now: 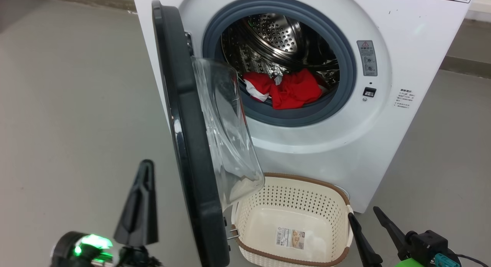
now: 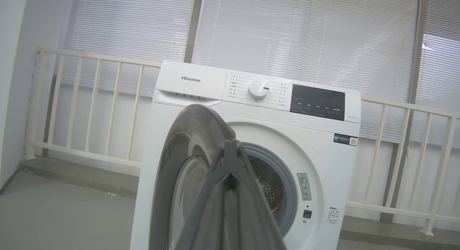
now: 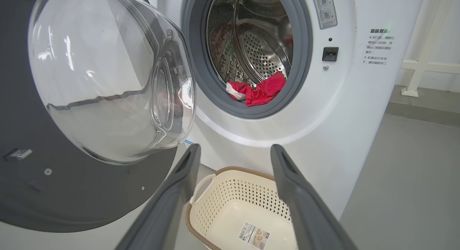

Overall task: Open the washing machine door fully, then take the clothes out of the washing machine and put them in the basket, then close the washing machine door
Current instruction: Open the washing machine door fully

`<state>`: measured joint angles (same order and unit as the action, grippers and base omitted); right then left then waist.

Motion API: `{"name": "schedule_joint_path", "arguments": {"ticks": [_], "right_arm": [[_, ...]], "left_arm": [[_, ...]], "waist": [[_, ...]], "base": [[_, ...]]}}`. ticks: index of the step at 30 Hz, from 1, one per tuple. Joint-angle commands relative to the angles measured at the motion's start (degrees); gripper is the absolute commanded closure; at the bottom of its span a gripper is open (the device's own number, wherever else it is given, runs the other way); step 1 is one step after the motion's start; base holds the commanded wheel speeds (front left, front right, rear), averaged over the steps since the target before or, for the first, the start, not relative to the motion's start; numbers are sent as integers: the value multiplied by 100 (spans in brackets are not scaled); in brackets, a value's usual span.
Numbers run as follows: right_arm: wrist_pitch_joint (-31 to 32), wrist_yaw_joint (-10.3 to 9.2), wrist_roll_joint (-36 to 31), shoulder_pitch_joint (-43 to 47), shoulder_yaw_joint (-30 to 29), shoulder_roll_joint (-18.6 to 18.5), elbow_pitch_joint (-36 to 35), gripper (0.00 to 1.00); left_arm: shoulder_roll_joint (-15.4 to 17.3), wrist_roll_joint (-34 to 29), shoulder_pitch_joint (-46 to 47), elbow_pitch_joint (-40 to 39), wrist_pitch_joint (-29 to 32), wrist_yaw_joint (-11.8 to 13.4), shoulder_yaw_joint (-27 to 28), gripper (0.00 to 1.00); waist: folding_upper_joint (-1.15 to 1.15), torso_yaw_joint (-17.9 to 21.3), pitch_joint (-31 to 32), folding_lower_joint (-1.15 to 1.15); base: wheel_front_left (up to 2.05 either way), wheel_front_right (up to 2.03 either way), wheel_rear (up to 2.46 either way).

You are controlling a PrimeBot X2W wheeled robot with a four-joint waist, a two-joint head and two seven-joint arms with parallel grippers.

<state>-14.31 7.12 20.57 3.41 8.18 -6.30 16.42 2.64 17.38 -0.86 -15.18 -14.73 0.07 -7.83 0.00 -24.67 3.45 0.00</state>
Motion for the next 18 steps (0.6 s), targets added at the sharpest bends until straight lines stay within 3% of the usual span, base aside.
{"name": "schedule_joint_path", "arguments": {"ticks": [1, 5, 10, 18], "right_arm": [[-69, 36, -68, -149, 106, -58, -156, 0], [-69, 36, -66, -168, 128, -68, -141, 0], [-69, 36, -59, -192, 128, -74, -138, 0], [-69, 36, -60, -233, 138, -82, -141, 0]], "left_arm": [[23, -73, 272, -346, -27, 39, -2, 100], [23, -243, 179, -496, -27, -114, -660, 100], [23, -211, -33, 4, -27, -342, -1398, 100], [23, 234, -188, 1226, -27, -367, -1672, 100]], "waist": [[0, 14, -3, 0], [0, 46, -7, 0], [0, 72, -25, 0], [0, 124, -58, 0]], "base": [[0, 0, 0], [0, 0, 0], [0, 0, 0], [0, 0, 0]]}}
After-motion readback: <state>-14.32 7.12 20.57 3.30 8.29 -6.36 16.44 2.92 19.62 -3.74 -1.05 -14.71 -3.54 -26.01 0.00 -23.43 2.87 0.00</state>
